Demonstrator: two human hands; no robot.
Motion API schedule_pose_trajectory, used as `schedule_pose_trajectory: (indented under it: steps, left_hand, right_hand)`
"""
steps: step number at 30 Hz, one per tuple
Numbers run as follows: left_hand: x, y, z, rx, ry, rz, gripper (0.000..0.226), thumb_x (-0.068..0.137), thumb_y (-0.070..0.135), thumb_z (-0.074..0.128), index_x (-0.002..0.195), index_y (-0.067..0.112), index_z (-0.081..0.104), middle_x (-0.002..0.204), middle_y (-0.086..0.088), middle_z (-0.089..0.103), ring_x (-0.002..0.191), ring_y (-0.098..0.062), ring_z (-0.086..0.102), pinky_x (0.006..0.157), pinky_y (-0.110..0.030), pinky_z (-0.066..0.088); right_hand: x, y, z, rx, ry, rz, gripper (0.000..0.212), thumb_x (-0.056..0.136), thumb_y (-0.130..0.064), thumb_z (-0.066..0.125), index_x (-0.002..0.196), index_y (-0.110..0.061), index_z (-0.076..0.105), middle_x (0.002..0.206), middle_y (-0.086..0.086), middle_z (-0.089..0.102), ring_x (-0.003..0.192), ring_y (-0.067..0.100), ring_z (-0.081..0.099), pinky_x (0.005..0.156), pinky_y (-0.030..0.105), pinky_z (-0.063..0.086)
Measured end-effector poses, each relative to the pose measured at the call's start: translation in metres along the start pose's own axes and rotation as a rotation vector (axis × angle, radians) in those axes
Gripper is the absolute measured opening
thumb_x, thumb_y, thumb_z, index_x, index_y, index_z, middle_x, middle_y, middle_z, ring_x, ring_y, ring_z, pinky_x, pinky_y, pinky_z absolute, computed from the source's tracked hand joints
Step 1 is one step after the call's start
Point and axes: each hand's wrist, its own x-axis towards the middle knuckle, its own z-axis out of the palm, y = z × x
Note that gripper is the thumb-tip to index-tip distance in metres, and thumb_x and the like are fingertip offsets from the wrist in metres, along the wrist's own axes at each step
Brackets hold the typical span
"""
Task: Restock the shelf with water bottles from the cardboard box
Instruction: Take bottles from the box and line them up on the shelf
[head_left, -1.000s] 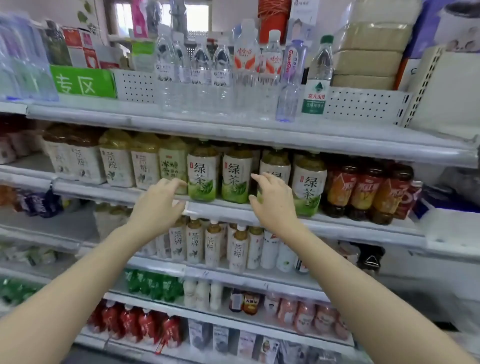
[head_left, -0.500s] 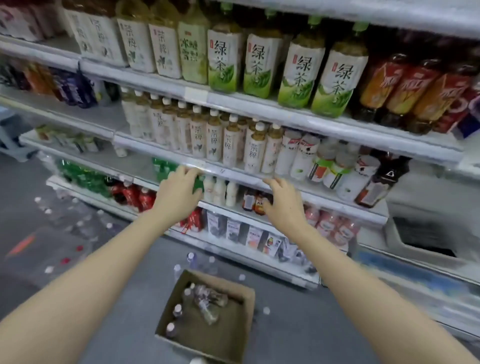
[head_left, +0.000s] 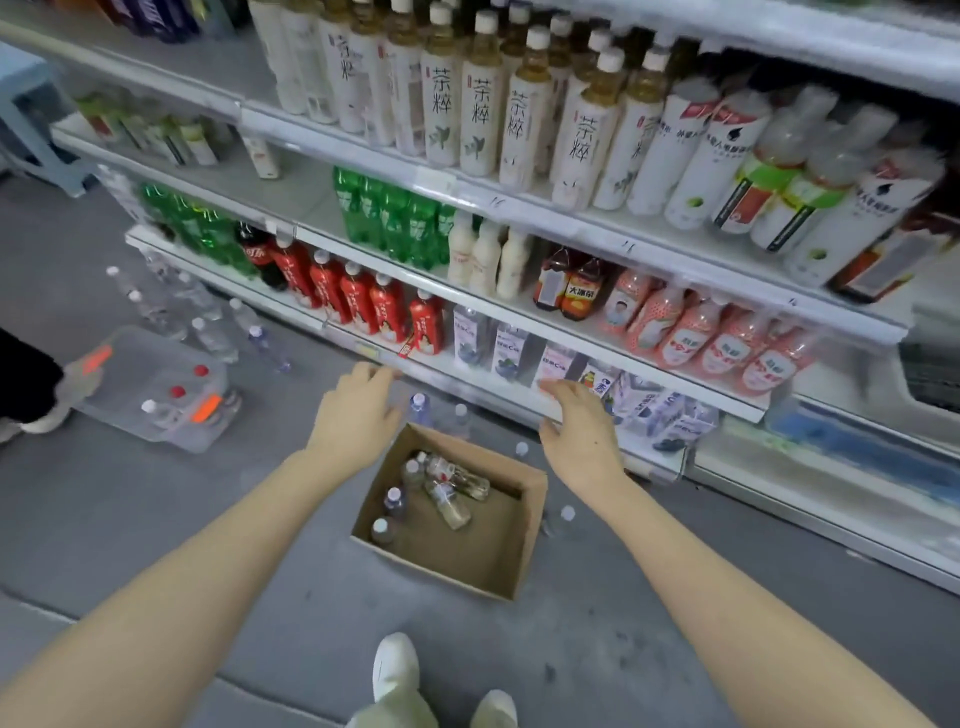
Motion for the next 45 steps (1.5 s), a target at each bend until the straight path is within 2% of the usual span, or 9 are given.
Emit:
schedule_pose_trajectory:
  steps: [7, 11, 15, 22, 25, 28, 36, 40, 45]
  left_hand:
    - [0.021, -0.056, 0.127, -0.048, -0.061, -0.053, 0.041, 0.092, 0.022, 0.049, 0.133, 0.018, 0.045, 0.13, -0.011, 0.044, 0.117, -0.034, 0.045, 0.093, -0.043, 0.039]
    - [0.041, -0.087, 0.215, -0.055, -0.065, -0.066, 0.042, 0.092, 0.022, 0.048, 0.134, 0.017, 0.043, 0.128, -0.011, 0.046, 0.114, -0.034, 0.047, 0.093, -0.045, 0.041]
    - [0.065, -0.114, 0.299, -0.083, -0.075, -0.075, 0.042, 0.094, 0.024, 0.046, 0.135, 0.021, 0.04, 0.13, -0.009, 0.043, 0.114, -0.031, 0.046, 0.094, -0.042, 0.04]
    - [0.098, -0.158, 0.431, -0.149, -0.067, -0.086, 0.037, 0.095, 0.021, 0.046, 0.131, 0.02, 0.044, 0.133, -0.005, 0.041, 0.116, -0.026, 0.045, 0.093, -0.039, 0.043]
    - [0.107, -0.164, 0.48, -0.099, -0.082, -0.045, 0.037, 0.095, 0.021, 0.044, 0.132, 0.019, 0.042, 0.129, -0.005, 0.043, 0.114, -0.024, 0.046, 0.09, -0.036, 0.044]
    - [0.113, -0.166, 0.52, -0.041, -0.113, -0.027, 0.036, 0.096, 0.019, 0.042, 0.131, 0.018, 0.041, 0.126, -0.004, 0.044, 0.108, -0.024, 0.048, 0.086, -0.038, 0.046]
    - [0.136, -0.176, 0.602, 0.055, -0.181, 0.003, 0.048, 0.093, 0.015, 0.046, 0.138, 0.014, 0.031, 0.132, -0.009, 0.039, 0.119, -0.027, 0.043, 0.092, -0.037, 0.042]
    - [0.139, -0.176, 0.633, 0.019, -0.238, -0.008, 0.055, 0.09, 0.008, 0.049, 0.14, 0.015, 0.026, 0.135, -0.008, 0.034, 0.126, -0.026, 0.037, 0.094, -0.036, 0.043]
    - [0.146, -0.186, 0.647, -0.101, -0.208, -0.069, 0.047, 0.089, 0.005, 0.047, 0.133, 0.015, 0.034, 0.131, -0.007, 0.035, 0.122, -0.025, 0.039, 0.096, -0.038, 0.044]
  right_hand:
    - [0.008, 0.047, 0.126, 0.023, -0.06, 0.037, 0.043, 0.094, -0.013, 0.049, 0.137, -0.019, 0.044, 0.139, 0.0, 0.046, 0.129, 0.019, 0.04, 0.108, 0.033, 0.034]
    - [0.024, 0.085, 0.213, 0.019, -0.094, 0.048, 0.045, 0.092, -0.01, 0.05, 0.135, -0.022, 0.045, 0.136, 0.0, 0.047, 0.125, 0.02, 0.045, 0.102, 0.037, 0.041]
    - [0.046, 0.126, 0.301, 0.023, -0.099, 0.045, 0.039, 0.092, -0.012, 0.049, 0.13, -0.021, 0.049, 0.13, 0.0, 0.051, 0.119, 0.022, 0.049, 0.1, 0.037, 0.042]
    - [0.082, 0.187, 0.431, -0.019, -0.113, 0.032, 0.039, 0.092, -0.013, 0.052, 0.13, -0.02, 0.049, 0.127, 0.0, 0.053, 0.12, 0.02, 0.048, 0.104, 0.037, 0.04]
    - [0.093, 0.204, 0.478, 0.003, -0.127, 0.016, 0.043, 0.091, -0.01, 0.053, 0.133, -0.019, 0.048, 0.13, 0.0, 0.053, 0.122, 0.018, 0.047, 0.106, 0.035, 0.037]
    - [0.103, 0.22, 0.517, 0.016, -0.142, 0.002, 0.047, 0.089, -0.009, 0.056, 0.134, -0.019, 0.047, 0.132, -0.001, 0.052, 0.123, 0.017, 0.046, 0.107, 0.035, 0.037]
    - [0.139, 0.248, 0.602, -0.058, -0.177, -0.028, 0.047, 0.087, -0.013, 0.058, 0.131, -0.023, 0.046, 0.131, 0.0, 0.051, 0.122, 0.019, 0.047, 0.106, 0.039, 0.037]
    - [0.15, 0.258, 0.634, -0.049, -0.197, -0.018, 0.05, 0.087, -0.017, 0.06, 0.134, -0.022, 0.042, 0.133, -0.001, 0.049, 0.124, 0.02, 0.044, 0.106, 0.036, 0.033]
    - [0.163, 0.272, 0.657, -0.002, -0.202, 0.002, 0.066, 0.083, -0.017, 0.067, 0.14, -0.024, 0.035, 0.139, -0.001, 0.044, 0.128, 0.021, 0.039, 0.11, 0.039, 0.031]
